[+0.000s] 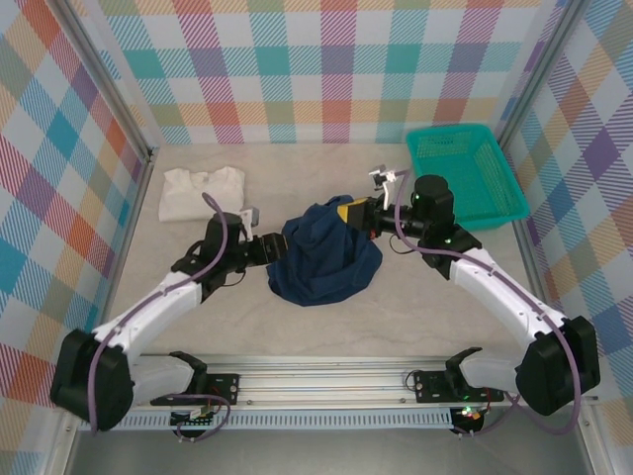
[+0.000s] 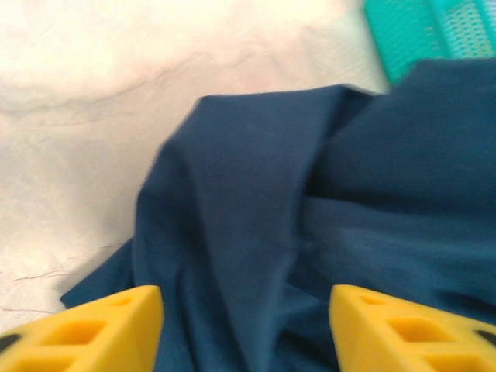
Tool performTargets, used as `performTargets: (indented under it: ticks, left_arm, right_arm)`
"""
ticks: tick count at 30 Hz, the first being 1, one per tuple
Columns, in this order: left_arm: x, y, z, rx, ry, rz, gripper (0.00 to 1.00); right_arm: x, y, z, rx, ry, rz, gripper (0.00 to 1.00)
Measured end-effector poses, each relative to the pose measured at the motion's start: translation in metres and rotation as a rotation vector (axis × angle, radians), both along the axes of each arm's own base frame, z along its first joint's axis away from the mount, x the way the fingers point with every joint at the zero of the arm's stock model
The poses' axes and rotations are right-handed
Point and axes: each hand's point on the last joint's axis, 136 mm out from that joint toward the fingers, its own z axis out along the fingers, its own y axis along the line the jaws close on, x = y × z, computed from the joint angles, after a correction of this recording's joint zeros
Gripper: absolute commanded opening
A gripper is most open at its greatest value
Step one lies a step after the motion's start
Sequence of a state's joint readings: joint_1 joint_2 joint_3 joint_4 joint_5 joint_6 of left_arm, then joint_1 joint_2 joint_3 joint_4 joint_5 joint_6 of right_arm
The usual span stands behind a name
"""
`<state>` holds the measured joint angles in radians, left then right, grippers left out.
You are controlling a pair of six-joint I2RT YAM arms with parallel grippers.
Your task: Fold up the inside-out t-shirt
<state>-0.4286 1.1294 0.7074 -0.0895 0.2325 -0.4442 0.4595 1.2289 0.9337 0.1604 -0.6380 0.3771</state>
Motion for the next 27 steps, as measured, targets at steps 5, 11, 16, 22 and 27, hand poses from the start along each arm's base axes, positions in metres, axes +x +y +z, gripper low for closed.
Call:
performTargets:
  ticks: [5,11,16,22,27]
  left_arm:
    - [-0.014,-0.038,0.05,-0.087,-0.166,-0.177,0.67]
    - [-0.037,-0.093,0.048,-0.094,-0.174,-0.424,0.52]
    - [-0.039,-0.11,0.044,-0.078,-0.17,-0.501,0.37]
    - [-0.036,-0.116,0.042,-0.079,-0.154,-0.522,0.45]
    - [-0.029,-0.111,0.037,-0.037,-0.154,-0.485,0.55]
  right_arm:
    - [-0.007,-0.001,-0.027,-0.024,0.058,0.017,0.0]
    - [-0.011,-0.003,-0.048,-0.043,0.099,0.021,0.0]
    - [-0.013,-0.004,-0.049,-0.045,0.101,0.018,0.0]
    - [-0.015,-0.005,-0.043,-0.04,0.082,0.017,0.0]
    - [-0.015,-0.005,-0.043,-0.045,0.072,0.016,0.0]
